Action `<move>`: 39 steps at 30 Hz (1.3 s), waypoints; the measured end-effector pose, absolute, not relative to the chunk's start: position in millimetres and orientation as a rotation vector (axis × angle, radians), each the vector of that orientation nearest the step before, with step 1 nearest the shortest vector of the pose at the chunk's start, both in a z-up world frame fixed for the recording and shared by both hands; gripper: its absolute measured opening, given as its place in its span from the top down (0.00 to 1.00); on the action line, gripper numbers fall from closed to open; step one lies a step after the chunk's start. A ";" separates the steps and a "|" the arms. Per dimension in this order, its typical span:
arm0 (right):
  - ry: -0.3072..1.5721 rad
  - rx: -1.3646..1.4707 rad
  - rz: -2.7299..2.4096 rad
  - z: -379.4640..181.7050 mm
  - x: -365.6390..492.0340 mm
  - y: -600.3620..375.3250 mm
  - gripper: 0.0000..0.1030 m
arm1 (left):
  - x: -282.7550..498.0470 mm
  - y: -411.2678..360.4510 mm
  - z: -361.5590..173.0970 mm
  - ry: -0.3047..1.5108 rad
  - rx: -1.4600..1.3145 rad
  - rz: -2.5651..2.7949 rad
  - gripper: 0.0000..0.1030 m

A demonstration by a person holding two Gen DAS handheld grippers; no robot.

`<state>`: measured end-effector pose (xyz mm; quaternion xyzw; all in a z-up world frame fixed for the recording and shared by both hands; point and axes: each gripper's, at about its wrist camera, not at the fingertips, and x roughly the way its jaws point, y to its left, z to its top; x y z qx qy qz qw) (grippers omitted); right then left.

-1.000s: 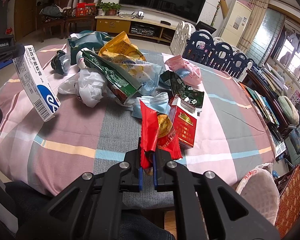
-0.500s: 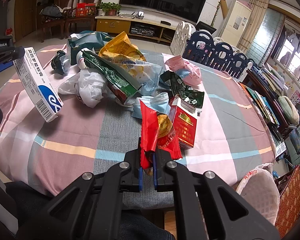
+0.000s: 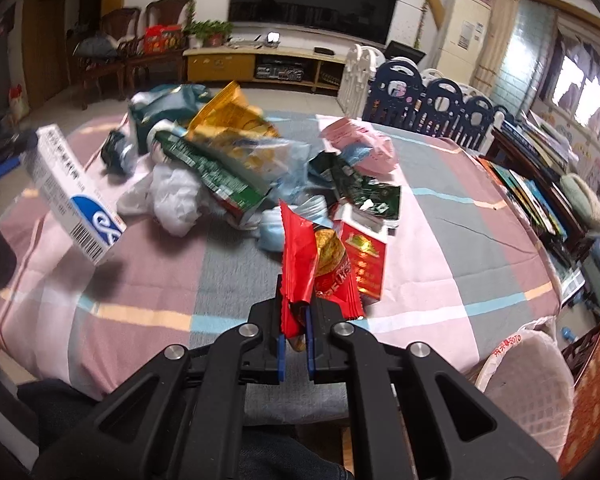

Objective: Collect trash
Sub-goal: 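Drop the ointment box into the bagged bin with the left tool while the right tool drops the red wrapper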

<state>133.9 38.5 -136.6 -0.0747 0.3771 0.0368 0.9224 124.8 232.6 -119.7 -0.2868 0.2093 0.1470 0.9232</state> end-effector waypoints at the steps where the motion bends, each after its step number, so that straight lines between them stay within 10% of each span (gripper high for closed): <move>1: 0.762 -0.145 0.058 -133.3 135.8 31.9 0.92 | 121.0 236.8 -118.9 0.417 -0.637 0.271 0.79; 20: 0.960 0.031 -0.002 -111.5 76.8 -209.4 0.92 | 89.4 49.3 -69.0 0.526 -0.581 -0.351 0.79; 25: 1.062 0.061 -0.067 -142.5 50.2 -254.0 0.36 | 97.1 -44.5 -98.0 0.690 -0.484 -0.546 0.79; 31: 0.975 0.221 -0.176 -117.6 43.7 -302.0 0.31 | 101.4 -124.7 -146.6 0.889 -0.344 -0.709 0.77; 35: 0.932 0.274 -0.192 -103.6 44.2 -313.1 0.27 | 97.9 -150.1 -165.4 0.953 -0.238 -0.730 0.29; 39: 0.928 0.272 -0.187 -104.5 47.6 -304.0 0.27 | 96.0 -130.5 -155.3 0.902 -0.218 -0.659 0.17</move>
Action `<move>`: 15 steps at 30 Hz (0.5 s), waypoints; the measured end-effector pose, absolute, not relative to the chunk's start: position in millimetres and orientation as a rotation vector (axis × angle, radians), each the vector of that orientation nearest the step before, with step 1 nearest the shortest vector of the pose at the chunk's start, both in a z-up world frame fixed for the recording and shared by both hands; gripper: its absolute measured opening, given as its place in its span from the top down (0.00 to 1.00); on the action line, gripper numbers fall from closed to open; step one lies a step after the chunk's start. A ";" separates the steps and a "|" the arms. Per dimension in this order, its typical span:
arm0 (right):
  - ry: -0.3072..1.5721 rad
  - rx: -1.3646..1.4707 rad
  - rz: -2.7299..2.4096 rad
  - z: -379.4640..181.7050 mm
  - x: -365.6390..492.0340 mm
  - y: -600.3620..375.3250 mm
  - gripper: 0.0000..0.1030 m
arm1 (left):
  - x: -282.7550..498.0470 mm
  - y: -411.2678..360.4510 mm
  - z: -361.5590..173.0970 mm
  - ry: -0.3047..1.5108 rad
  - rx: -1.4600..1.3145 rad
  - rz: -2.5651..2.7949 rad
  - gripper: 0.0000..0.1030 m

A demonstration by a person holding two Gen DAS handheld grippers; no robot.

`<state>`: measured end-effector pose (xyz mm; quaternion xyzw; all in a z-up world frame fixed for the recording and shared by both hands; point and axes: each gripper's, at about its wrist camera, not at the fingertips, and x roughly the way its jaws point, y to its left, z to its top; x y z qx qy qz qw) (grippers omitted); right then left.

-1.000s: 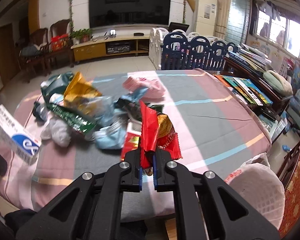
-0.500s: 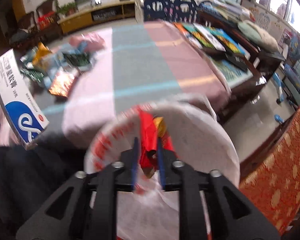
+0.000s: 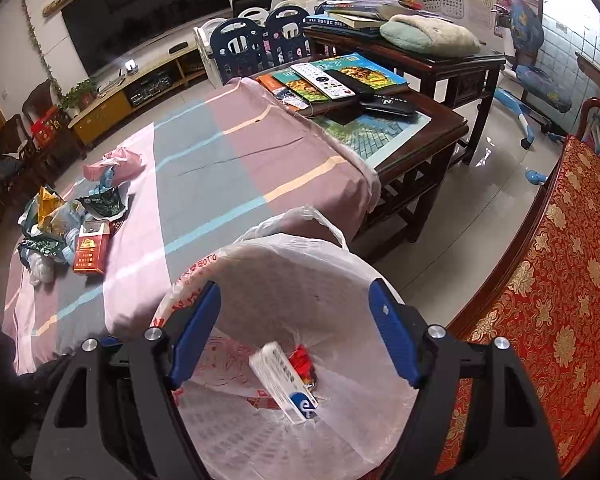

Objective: Collect trash
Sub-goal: 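Drop the ointment box into the bagged bin with the left tool while the right tool drops the red wrapper, then move both tools back over the trash on the table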

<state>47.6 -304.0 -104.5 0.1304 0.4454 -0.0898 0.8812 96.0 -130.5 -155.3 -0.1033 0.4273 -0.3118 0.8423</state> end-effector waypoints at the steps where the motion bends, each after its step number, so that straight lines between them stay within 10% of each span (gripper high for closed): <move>1: 0.930 0.273 -0.182 -105.2 49.2 -300.4 0.27 | 97.2 -118.2 -150.1 0.869 -0.220 -0.607 0.14; 8: 0.833 0.145 -0.168 -81.1 57.2 -243.3 0.27 | 100.2 -35.2 -123.1 0.742 -0.221 -0.242 0.10; 15: 0.518 0.067 -0.176 -46.8 49.4 -183.0 0.05 | 106.9 20.3 -107.1 0.691 -0.224 -0.078 0.08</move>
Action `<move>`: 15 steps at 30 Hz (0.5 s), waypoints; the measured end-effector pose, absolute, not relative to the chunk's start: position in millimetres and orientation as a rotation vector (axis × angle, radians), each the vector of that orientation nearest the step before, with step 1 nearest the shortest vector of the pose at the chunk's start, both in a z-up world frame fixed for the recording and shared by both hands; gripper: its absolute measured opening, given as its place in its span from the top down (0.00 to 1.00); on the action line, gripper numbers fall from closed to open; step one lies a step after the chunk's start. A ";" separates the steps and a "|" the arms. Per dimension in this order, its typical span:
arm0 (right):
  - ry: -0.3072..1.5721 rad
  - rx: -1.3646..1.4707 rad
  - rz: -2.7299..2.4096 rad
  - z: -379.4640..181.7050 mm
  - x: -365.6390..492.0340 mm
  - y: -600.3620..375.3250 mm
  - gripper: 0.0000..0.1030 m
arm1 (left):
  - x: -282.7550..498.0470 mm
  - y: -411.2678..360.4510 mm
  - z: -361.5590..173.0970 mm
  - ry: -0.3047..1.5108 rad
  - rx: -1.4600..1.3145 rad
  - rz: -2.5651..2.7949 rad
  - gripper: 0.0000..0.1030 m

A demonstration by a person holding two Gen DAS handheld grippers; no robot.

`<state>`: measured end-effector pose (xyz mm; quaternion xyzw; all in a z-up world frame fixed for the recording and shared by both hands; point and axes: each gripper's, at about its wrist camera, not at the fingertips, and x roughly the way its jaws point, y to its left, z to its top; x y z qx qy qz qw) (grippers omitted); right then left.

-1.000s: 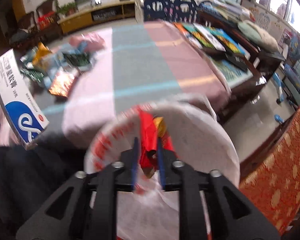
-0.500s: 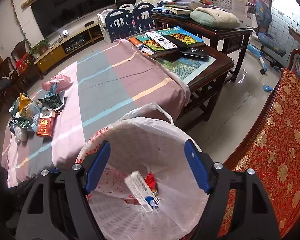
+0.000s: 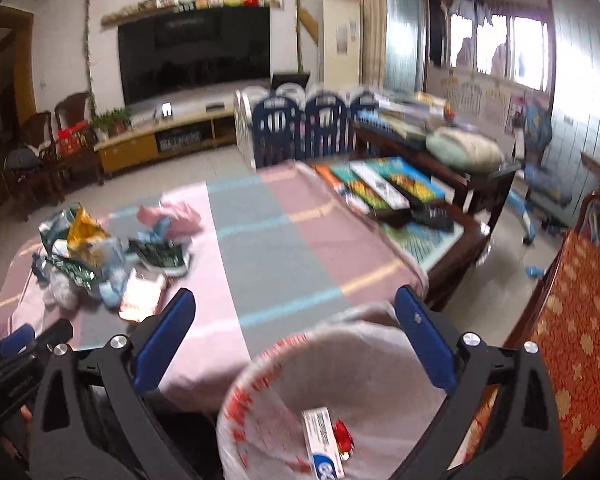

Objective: Collect trash
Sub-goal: 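Move both tools back over the trash on the table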

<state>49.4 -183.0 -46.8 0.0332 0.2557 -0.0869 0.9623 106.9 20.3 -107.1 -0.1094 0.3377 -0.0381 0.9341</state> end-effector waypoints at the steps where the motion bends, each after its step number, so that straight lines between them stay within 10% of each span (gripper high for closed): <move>1: 0.486 0.062 -0.174 -44.5 47.4 -177.3 0.04 | 107.2 24.3 -107.2 0.689 -0.230 -0.070 0.08; 15: 0.659 -0.124 -0.007 -64.3 55.6 -120.7 0.03 | 116.5 88.3 -132.4 0.687 -0.300 0.121 0.08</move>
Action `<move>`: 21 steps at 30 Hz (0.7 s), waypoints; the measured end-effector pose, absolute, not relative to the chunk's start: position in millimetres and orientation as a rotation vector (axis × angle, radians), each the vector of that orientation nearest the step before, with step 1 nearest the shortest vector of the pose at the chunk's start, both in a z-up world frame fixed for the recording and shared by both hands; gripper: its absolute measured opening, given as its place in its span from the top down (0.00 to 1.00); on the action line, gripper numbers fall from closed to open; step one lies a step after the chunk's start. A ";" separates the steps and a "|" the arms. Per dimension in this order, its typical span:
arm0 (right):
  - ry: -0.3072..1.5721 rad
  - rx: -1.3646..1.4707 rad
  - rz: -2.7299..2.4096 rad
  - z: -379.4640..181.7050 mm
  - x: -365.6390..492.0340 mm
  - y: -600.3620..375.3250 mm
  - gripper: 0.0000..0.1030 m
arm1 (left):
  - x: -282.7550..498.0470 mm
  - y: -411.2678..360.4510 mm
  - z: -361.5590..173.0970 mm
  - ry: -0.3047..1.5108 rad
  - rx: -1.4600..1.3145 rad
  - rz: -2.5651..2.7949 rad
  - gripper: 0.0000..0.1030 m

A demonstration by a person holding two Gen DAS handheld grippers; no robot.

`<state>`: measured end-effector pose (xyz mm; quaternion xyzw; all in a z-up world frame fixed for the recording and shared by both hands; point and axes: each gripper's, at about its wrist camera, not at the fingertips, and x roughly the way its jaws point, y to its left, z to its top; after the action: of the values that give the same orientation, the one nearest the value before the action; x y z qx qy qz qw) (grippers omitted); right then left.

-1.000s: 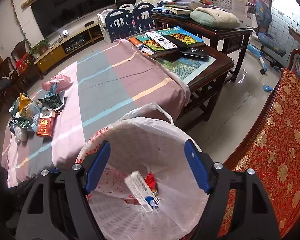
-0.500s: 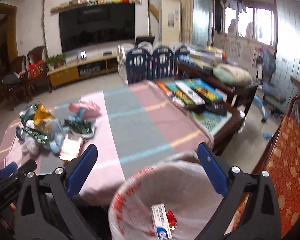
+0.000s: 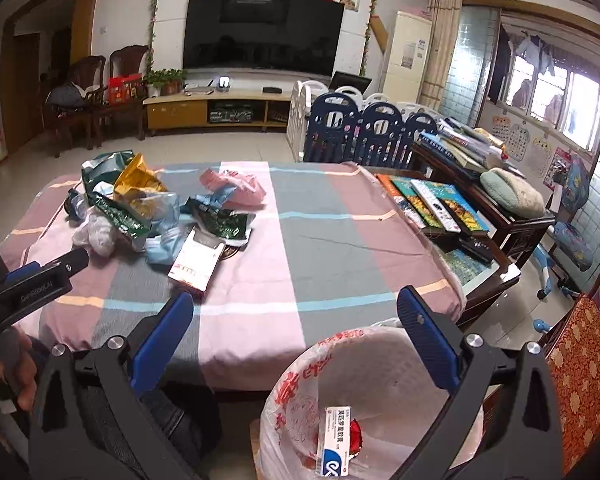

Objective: Collect trash
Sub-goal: 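Move both tools back over the trash on the table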

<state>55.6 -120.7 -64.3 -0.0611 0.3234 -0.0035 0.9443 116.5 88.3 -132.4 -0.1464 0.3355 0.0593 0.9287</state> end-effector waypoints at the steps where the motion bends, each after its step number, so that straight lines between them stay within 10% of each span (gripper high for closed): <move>1: 0.664 -0.122 -0.007 -65.8 55.8 -119.5 0.03 | 115.6 93.9 -135.7 0.671 -0.295 0.146 0.08; 21: 0.775 -0.132 0.005 -90.6 62.2 -105.7 0.03 | 121.2 123.7 -160.4 0.702 -0.379 0.209 0.07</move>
<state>62.2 -105.7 -90.6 -0.0641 0.3774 0.0024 0.9238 121.2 123.7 -160.4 -0.1841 0.3412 0.1014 0.9162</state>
